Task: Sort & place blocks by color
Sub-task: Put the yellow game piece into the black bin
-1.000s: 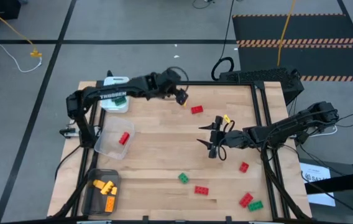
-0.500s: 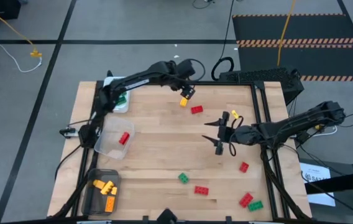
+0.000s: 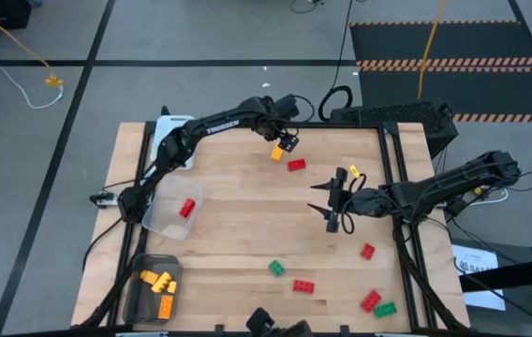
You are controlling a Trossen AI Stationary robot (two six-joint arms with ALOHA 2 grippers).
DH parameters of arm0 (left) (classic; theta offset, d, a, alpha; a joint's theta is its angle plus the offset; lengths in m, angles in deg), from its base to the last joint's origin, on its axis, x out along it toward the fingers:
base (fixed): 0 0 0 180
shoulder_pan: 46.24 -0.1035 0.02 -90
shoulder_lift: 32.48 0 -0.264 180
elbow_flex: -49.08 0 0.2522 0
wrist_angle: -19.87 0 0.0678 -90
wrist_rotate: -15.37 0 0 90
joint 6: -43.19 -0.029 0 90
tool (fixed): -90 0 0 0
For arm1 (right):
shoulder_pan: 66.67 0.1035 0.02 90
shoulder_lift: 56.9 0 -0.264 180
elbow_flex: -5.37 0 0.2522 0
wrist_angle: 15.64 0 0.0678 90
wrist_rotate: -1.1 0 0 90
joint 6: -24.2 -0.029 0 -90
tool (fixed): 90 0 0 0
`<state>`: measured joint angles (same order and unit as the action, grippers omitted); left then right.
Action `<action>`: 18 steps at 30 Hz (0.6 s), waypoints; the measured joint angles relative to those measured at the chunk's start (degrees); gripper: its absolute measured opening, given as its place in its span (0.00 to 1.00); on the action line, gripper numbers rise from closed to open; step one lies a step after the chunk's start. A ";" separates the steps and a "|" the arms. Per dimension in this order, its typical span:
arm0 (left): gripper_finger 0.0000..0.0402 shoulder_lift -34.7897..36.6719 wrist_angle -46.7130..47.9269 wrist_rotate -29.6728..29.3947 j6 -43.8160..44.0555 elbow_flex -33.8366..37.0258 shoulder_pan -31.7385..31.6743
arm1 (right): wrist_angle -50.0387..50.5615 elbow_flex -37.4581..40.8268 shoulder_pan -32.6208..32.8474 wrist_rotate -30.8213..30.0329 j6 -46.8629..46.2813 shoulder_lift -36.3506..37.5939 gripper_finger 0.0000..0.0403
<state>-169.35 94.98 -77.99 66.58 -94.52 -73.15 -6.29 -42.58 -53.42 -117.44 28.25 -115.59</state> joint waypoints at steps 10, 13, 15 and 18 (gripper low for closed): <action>0.73 -3.48 4.28 2.42 1.15 0.00 0.36 | -0.01 0.00 -0.02 0.02 0.05 0.00 0.58; 0.73 -3.30 4.28 2.43 1.29 0.00 0.44 | -0.05 0.00 -0.02 0.03 0.04 0.00 0.58; 0.73 -3.32 4.34 2.39 1.80 0.00 0.48 | -0.20 0.00 -0.02 0.04 0.05 0.00 0.58; 0.73 -3.32 4.37 2.27 2.34 0.00 0.44 | -0.71 0.00 -0.02 0.05 -0.07 0.00 0.58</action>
<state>-172.66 99.34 -75.72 68.92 -94.52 -72.72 -7.01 -42.58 -53.44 -117.39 28.18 -115.59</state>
